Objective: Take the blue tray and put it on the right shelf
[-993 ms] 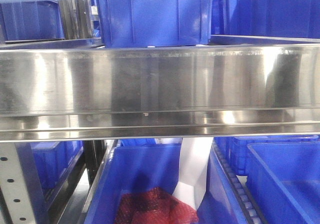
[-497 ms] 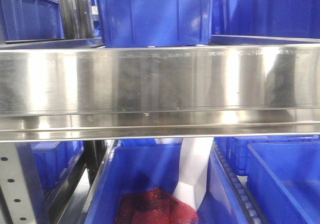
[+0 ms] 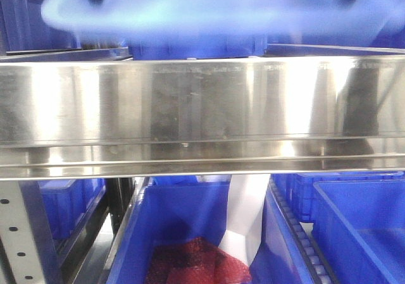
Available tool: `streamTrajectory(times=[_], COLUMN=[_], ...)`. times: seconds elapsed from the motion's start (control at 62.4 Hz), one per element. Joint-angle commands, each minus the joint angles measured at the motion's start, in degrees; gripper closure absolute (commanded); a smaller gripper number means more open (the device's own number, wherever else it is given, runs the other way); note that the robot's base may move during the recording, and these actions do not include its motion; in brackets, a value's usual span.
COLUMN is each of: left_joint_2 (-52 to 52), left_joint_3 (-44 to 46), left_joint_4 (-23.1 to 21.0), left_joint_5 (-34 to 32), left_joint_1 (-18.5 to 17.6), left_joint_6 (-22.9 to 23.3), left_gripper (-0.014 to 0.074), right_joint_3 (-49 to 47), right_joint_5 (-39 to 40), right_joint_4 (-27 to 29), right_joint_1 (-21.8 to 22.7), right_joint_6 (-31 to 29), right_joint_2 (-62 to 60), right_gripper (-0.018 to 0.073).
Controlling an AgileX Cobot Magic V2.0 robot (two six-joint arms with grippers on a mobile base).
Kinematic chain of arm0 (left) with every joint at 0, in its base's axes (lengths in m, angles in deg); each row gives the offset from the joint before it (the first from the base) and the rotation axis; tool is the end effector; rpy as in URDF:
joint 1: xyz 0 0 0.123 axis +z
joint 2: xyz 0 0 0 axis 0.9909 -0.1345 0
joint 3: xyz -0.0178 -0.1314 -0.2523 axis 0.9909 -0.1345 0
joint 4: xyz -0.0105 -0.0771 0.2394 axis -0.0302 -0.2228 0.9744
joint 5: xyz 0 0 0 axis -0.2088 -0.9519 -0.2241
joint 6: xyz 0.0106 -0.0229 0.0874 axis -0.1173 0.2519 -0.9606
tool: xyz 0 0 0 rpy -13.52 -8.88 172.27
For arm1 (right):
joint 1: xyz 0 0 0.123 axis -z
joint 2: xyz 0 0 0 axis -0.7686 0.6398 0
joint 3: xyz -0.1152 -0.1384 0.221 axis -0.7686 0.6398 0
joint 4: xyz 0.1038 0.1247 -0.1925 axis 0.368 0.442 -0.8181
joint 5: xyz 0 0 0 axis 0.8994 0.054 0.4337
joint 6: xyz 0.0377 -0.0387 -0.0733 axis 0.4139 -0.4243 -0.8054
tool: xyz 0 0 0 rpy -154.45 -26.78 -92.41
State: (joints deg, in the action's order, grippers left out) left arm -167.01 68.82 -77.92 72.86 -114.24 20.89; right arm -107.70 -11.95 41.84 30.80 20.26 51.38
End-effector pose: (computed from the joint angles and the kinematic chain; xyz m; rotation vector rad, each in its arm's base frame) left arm 0.3168 -0.1850 0.3639 0.3392 2.5772 -0.1444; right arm 0.3365 0.1079 0.3501 -0.1675 2.6324 0.0302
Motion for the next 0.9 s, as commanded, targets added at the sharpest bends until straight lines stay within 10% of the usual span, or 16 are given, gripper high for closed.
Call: streamTrajectory(times=[0.0, 0.368, 0.657, 0.881], left_joint_2=[0.6, -3.1, -3.1, -3.1], left_joint_3=[1.9, 1.9, 1.9, 2.2], left_joint_4=[-1.4, -4.6, -4.9, -4.9], left_joint_5=[-5.2, -3.9, -2.4, -1.6], left_joint_1=[-1.2, 1.7, 2.9, 2.9], left_joint_6=[-1.8, -0.8, -0.9, -0.9], left_gripper=[0.0645, 0.0553, 0.0111, 0.0056], right_joint_3=[-2.5, -2.5, -2.5, -2.5], right_joint_5=[6.5, 8.5, 8.3, 8.1], right_joint_4=[3.6, 3.6, 2.9, 2.4], right_joint_1=[-0.8, -0.8, -0.8, -0.8], right_joint_6=[-2.7, -2.8, -2.8, -2.8], right_joint_2=[-1.1, -0.1, -0.1, -1.0], right_gripper=[0.0503, 0.049, -0.0088, -0.0073])
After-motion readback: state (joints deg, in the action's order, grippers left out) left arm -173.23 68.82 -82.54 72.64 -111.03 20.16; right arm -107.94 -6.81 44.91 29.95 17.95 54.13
